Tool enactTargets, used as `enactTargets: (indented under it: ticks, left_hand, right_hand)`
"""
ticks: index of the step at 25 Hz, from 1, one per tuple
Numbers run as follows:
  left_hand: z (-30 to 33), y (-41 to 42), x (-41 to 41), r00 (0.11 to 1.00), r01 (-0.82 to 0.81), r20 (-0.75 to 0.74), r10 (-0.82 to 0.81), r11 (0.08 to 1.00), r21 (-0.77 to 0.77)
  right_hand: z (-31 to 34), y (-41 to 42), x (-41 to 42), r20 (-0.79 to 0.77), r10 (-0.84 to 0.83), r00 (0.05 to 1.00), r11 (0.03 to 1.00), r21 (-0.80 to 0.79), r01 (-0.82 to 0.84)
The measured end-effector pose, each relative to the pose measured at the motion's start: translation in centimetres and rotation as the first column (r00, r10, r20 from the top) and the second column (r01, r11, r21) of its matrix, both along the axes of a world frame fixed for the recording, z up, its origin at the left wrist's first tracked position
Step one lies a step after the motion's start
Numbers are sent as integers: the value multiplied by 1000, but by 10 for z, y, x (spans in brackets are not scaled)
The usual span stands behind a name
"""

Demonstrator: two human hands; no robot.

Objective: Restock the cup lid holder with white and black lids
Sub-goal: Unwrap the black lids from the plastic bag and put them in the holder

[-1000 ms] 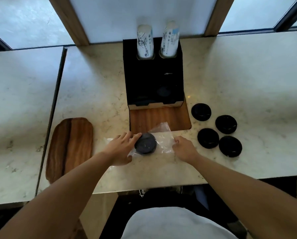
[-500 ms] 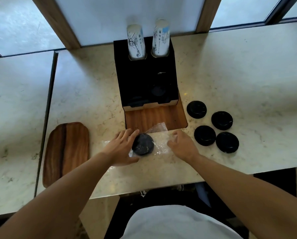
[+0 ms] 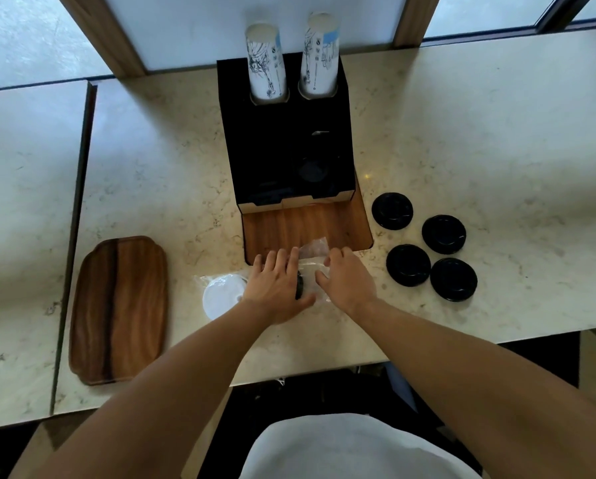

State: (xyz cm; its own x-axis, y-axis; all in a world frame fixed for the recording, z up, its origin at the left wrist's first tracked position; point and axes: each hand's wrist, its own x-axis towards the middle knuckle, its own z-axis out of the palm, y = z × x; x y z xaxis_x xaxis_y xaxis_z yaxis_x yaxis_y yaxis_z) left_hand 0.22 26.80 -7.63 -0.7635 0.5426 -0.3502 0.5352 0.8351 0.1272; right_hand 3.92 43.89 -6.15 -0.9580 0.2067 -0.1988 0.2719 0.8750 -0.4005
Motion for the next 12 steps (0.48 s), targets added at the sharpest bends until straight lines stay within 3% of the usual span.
enactTargets:
  ticks: [7, 12]
  left_hand:
    - [-7, 1, 3, 999, -19, -31, 19, 1000, 5]
    - [-9, 1, 3, 999, -24, -40, 25, 1000, 14]
  right_hand:
    - [-4, 4, -7, 59, 71, 996, 992, 96, -76]
    - [-2, 3, -9, 58, 1, 998, 998, 56, -4]
